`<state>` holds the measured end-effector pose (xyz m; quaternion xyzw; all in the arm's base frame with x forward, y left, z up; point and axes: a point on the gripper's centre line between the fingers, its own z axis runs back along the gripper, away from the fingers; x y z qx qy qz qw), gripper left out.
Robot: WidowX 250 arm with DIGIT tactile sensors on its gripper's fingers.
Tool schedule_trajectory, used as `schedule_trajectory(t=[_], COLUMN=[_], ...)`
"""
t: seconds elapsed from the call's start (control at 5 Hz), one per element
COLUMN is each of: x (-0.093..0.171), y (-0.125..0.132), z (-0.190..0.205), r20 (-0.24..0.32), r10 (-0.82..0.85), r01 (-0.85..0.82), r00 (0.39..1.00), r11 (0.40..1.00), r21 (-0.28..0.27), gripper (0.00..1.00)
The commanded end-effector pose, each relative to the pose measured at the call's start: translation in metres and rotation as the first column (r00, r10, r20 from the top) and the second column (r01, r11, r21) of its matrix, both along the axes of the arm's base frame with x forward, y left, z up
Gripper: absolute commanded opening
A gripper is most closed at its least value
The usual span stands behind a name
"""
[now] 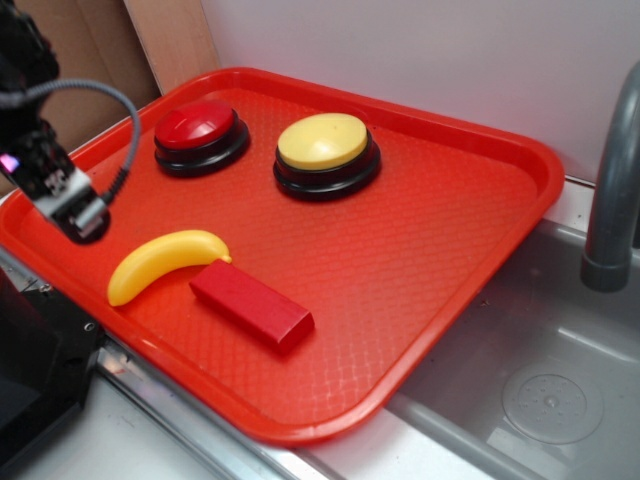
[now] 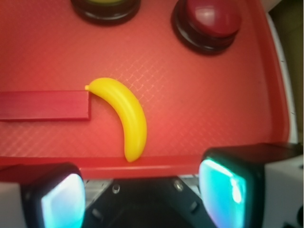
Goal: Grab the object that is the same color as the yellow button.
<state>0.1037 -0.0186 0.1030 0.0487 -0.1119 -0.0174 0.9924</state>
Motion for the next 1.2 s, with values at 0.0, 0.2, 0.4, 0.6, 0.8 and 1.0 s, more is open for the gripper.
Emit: schedule_trajectory(t=[0.0,0.2,0.4,0.6,0.8,1.0], x=[0.027,0.036,0.037,0.036,0.036,0.037], y=[0.002,0.008,0.008,0.01,0.009,0.009], z=[-0.044,-0.068,-0.084,-0.089,-0.088,-0.085], r20=[0.051,0.049,0.027,0.041,0.033,0.008], r10=[-0.094,-0.127,-0.147,-0.157,-0.15,-0.156], r01=[0.093,0.128,0.148,0.16,0.152,0.156], r00=[0.994,0.991,0.989,0.987,0.988,0.988], r11=[0.995,0.992,0.989,0.984,0.984,0.984], r21=[0.035,-0.001,-0.028,-0.083,-0.092,-0.086], gripper=[1.0,1.0,1.0,1.0,0.0,0.0])
